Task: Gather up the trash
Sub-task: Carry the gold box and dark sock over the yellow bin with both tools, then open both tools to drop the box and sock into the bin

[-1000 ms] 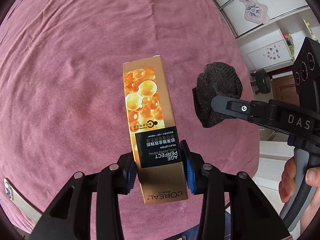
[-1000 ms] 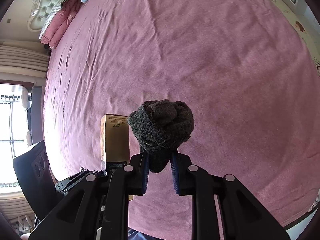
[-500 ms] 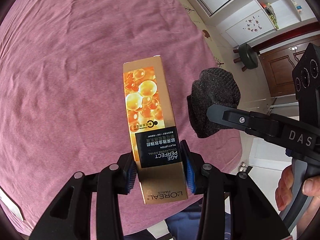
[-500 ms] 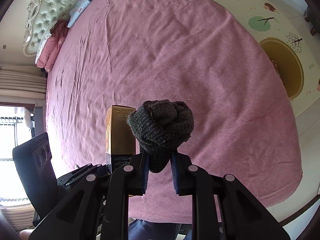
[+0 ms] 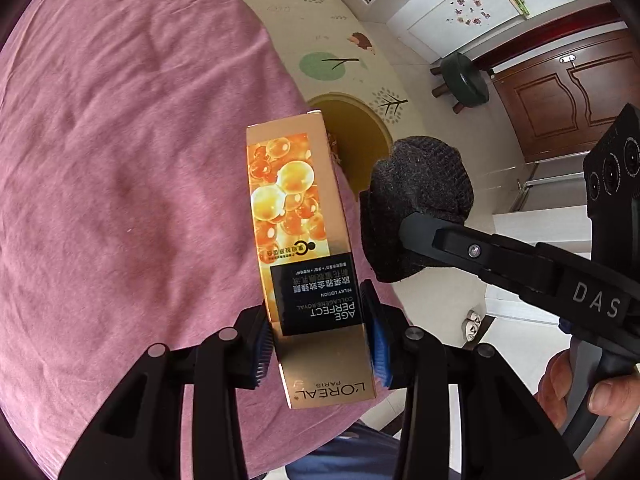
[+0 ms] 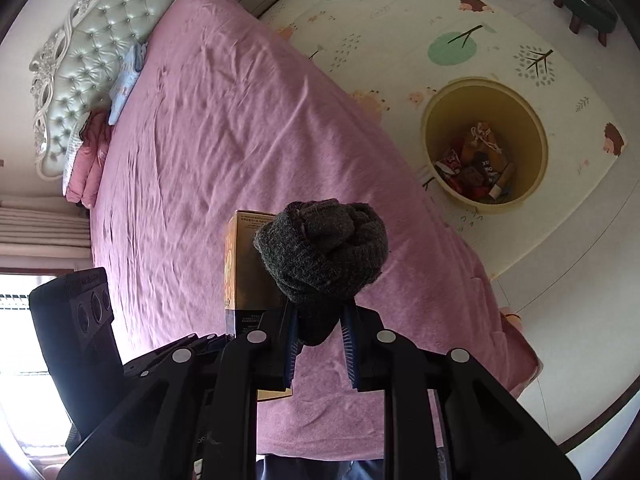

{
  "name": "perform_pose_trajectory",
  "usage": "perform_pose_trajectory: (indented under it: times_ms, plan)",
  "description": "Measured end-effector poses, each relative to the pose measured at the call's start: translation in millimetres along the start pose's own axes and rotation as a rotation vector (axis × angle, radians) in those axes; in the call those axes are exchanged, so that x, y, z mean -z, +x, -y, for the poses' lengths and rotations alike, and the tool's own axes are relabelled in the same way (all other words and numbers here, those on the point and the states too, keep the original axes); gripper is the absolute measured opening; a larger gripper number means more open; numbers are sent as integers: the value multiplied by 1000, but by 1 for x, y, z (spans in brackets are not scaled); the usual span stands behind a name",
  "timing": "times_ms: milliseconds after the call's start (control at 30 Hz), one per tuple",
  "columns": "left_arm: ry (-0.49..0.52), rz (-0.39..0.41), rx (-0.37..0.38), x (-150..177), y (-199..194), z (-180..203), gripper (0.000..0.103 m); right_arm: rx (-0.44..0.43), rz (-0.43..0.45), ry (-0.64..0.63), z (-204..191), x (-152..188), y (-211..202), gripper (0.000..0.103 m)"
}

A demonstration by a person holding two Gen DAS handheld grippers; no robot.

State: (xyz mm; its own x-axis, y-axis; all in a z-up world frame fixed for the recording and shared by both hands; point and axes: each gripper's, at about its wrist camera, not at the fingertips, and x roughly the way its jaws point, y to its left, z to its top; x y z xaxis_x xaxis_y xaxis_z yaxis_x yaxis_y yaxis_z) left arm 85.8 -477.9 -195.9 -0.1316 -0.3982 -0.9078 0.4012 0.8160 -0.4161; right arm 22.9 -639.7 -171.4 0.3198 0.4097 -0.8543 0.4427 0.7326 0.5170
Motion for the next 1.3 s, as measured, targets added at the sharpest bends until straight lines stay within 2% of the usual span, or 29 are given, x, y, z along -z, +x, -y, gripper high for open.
perform_pose_trajectory:
  times_ms: [333, 467, 667, 733, 767, 800, 833, 867, 1033, 1300]
  plan:
    - [110, -21, -13, -82, 39, 75, 40, 16, 110, 160, 93, -69, -31, 19]
    - [112, -38, 29, -112, 59, 96, 40, 38, 138, 209, 123, -98, -38, 19]
    - [181, -49, 42, -151, 87, 128, 40, 64, 173, 236, 143, -132, -43, 20]
    - [207, -52, 49, -163, 95, 138, 40, 71, 190, 236, 146, -140, -45, 25]
    - [216, -55, 51, -167, 97, 140, 44, 78, 200, 236, 148, -145, -46, 26]
    - [229, -55, 37, -174, 101, 143, 66, 85, 208, 238, 150, -149, -48, 31]
    - [233, -48, 20, -177, 101, 144, 76, 88, 219, 244, 152, -152, -50, 35]
    - [234, -34, 14, -179, 97, 141, 79, 92, 228, 253, 154, -155, -52, 35]
    - [216, -56, 15, -189, 100, 135, 79, 90, 241, 270, 158, -161, -57, 35]
    - [183, -48, 9, -180, 86, 122, 79, 84, 216, 253, 136, -151, -54, 36]
